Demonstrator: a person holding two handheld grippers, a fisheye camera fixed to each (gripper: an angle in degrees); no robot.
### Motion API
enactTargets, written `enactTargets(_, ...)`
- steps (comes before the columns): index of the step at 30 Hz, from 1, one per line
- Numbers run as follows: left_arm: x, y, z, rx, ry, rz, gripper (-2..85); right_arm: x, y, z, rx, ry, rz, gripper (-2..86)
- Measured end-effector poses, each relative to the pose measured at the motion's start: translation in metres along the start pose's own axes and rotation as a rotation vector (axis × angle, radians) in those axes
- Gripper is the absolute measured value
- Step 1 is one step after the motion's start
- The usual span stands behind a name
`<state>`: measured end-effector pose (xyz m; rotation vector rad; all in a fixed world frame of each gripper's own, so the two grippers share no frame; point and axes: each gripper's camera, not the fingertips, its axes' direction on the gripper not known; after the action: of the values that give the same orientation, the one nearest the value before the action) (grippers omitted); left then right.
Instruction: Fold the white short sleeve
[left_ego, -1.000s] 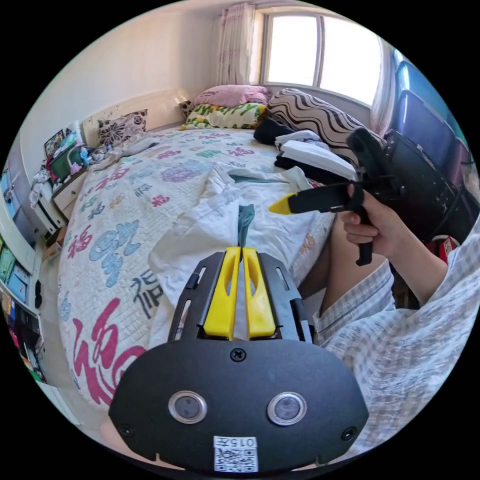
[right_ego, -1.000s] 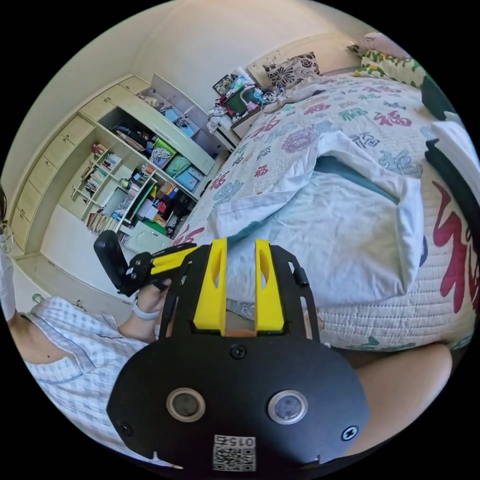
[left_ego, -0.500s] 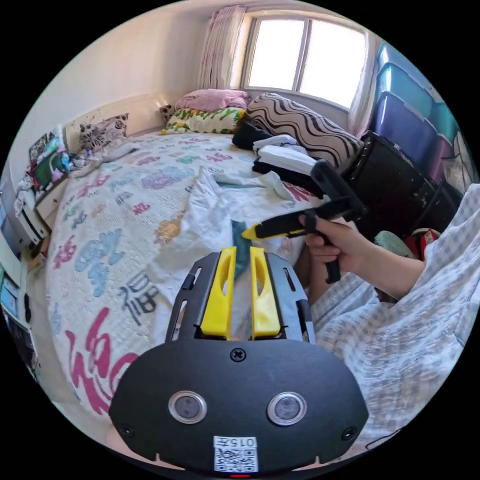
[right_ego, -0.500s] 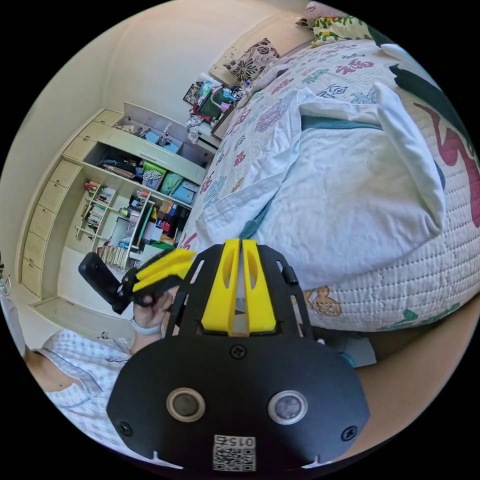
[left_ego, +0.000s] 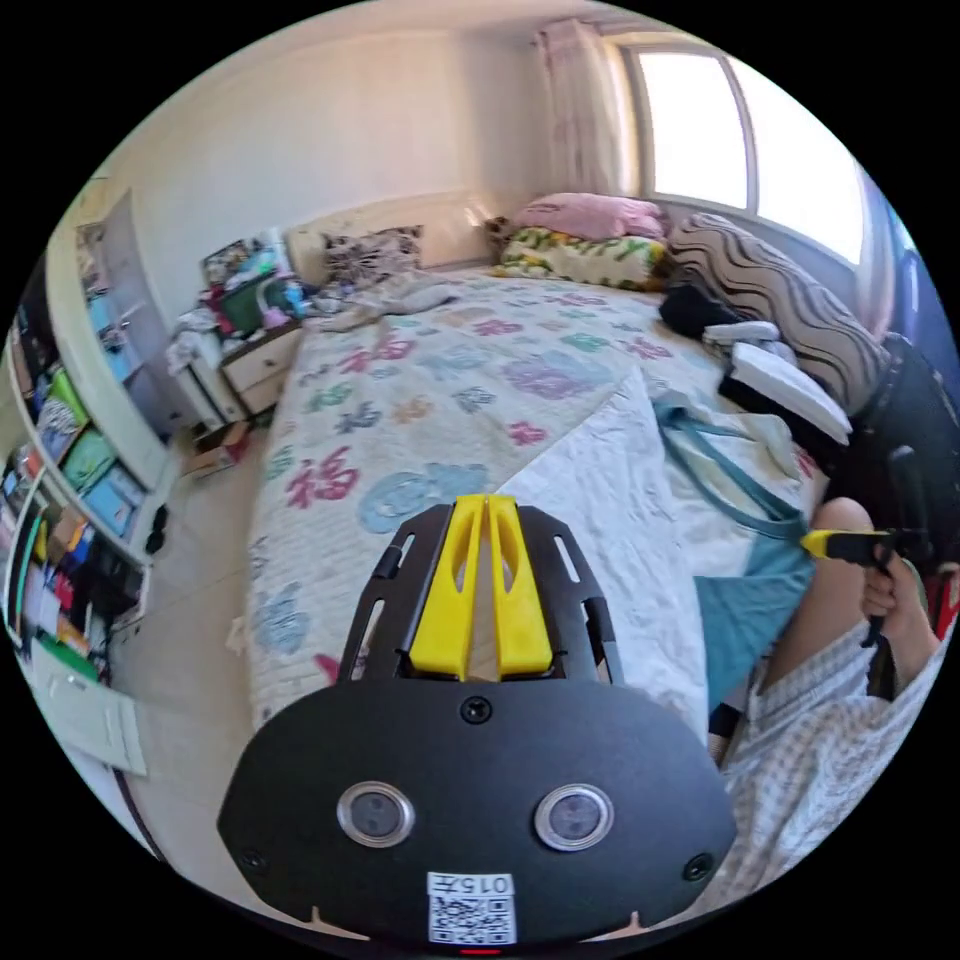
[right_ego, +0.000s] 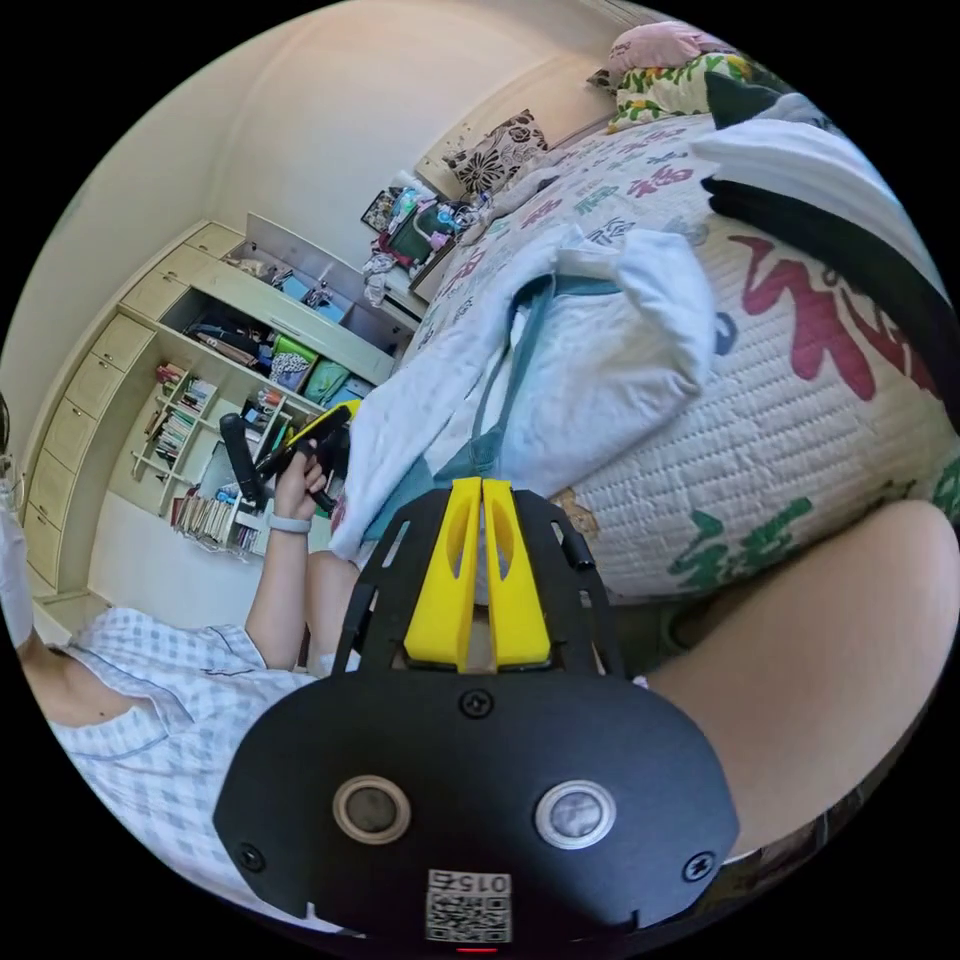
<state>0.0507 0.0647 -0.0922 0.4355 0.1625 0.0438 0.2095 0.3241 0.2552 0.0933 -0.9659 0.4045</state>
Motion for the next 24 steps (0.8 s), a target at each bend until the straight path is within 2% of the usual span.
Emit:
enactTargets(3,-0.012,-0.008,0.018,-0.128,-0.029,-0.051,1.1,0.011,0.021,-0.012,-0.003,0.01,0.04,-0.6)
enactTargets(6,0.018,-0.03,0.004,-0.019,-0.016,0.004,3.7,0.017,0.036,-0.019,0.006,0.01,0.062,-0.6)
enactTargets(8,0.066,-0.065,0.001,0.069,0.186,0.134,5.9,0.02,0.043,-0.022,0.011,0.006,0.065,-0.6)
enactTargets(11,0.145,-0.113,0.017,0.091,0.431,0.376,9.2,0.02,0.051,-0.024,0.01,0.001,0.056,-0.6)
enactTargets(14,0.215,-0.15,0.044,0.091,0.524,0.643,11.8,0.018,0.059,-0.03,0.017,-0.004,0.044,-0.6)
enactTargets(20,0.28,-0.206,0.091,-0.138,0.79,0.954,11.3,0.014,0.081,-0.042,0.014,0.041,0.006,-0.5)
enactTargets(24,0.307,-0.225,0.11,-0.306,0.811,1.086,11.3,0.014,0.095,-0.045,0.006,0.055,0.01,-0.5)
